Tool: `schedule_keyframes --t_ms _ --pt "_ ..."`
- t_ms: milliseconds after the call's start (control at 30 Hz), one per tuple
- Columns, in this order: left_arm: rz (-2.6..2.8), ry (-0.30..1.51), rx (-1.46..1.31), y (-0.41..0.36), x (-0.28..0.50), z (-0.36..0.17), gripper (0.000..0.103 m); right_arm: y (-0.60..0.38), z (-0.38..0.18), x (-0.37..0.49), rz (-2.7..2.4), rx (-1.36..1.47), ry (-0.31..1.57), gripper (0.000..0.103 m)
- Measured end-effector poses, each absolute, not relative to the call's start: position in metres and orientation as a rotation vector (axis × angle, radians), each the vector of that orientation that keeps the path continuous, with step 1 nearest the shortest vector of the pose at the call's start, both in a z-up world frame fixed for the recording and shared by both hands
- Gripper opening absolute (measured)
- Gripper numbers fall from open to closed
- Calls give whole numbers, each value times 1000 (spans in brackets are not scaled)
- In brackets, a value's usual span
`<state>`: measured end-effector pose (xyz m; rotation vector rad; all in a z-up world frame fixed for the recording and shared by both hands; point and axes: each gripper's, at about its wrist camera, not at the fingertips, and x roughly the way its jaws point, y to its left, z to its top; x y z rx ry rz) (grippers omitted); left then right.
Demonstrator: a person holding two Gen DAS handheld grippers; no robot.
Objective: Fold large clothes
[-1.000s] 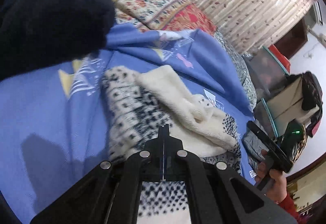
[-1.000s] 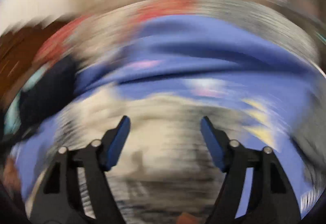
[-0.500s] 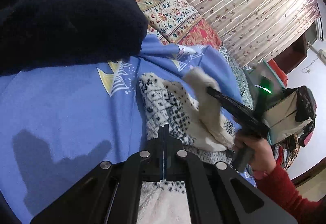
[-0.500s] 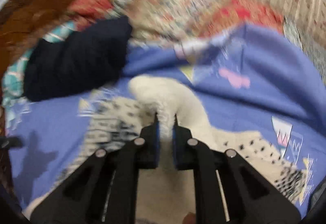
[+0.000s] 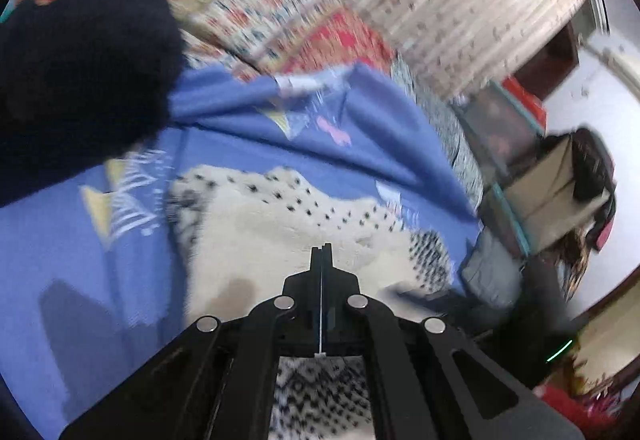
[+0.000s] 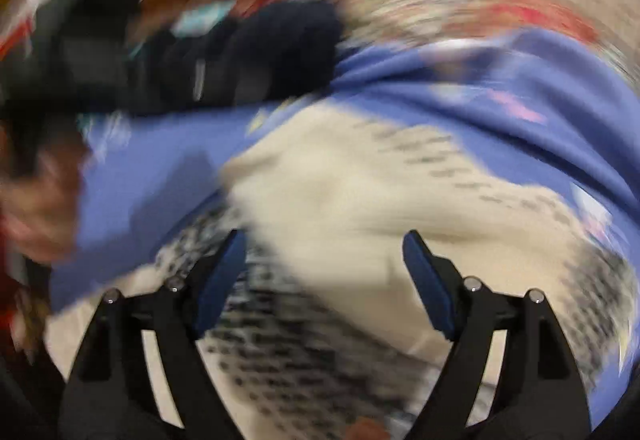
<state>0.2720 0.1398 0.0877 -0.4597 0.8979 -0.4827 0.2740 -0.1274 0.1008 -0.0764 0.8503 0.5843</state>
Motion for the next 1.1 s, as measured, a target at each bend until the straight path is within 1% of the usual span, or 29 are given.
schedule_keyframes --t_ms 33,100,133,167,200,233,267,300,367,400,433,467,500,533,600,667,733,800,933,1000,1067,1100 --pt "-478 921 -423 128 283 77 21 -153 98 285 534 -20 871 67" --pt "-419 965 -334 111 303 54 21 -197 76 308 411 51 959 55" --pt "-366 986 -287 106 312 43 21 -232 57 325 277 63 1010 51" --pt "-261 1014 -196 102 326 22 22 -269 35 340 103 22 1041 43" --pt "-227 1030 -172 105 335 7 24 -308 18 347 0 70 1056 40" --pt "-241 1051 -205 109 341 -4 26 -334 12 348 1 205 1041 39" --pt "-258 1043 -286 118 344 -9 26 -354 8 347 -13 328 1030 39" --pt "-252 1040 -304 120 345 -8 26 -357 10 344 -14 343 1016 39" --pt "-233 1030 -233 112 343 -5 26 -343 15 336 6 279 1008 42" --pt "-230 1029 -212 111 341 -2 26 -340 19 328 22 281 1011 46" --pt "-231 1034 -206 110 339 2 26 -340 26 319 25 281 1006 54" --pt "-237 1044 -205 111 335 11 26 -340 35 304 31 280 990 58" --pt "-248 1047 -200 113 328 22 26 -339 45 287 39 279 973 64" --pt "-259 1043 -188 117 320 32 26 -340 54 265 52 282 964 65" --pt "-297 1021 -158 131 285 57 26 -348 63 223 75 314 960 65" --pt "-347 1026 -181 149 248 68 26 -358 63 164 115 369 968 65" --pt "-378 1066 -206 165 208 66 26 -369 61 110 137 420 985 65" --pt "-388 1126 -256 183 165 57 26 -377 44 55 167 532 1007 65" --pt "-343 1243 -360 206 89 25 28 -368 22 -10 235 664 994 65" --pt "-339 1259 -416 209 62 15 30 -347 16 -26 292 655 990 65" --pt "-337 1257 -485 212 43 14 34 -323 13 -34 336 600 1007 65" --pt "-359 1270 -542 213 36 13 35 -315 13 -36 361 586 1007 62"
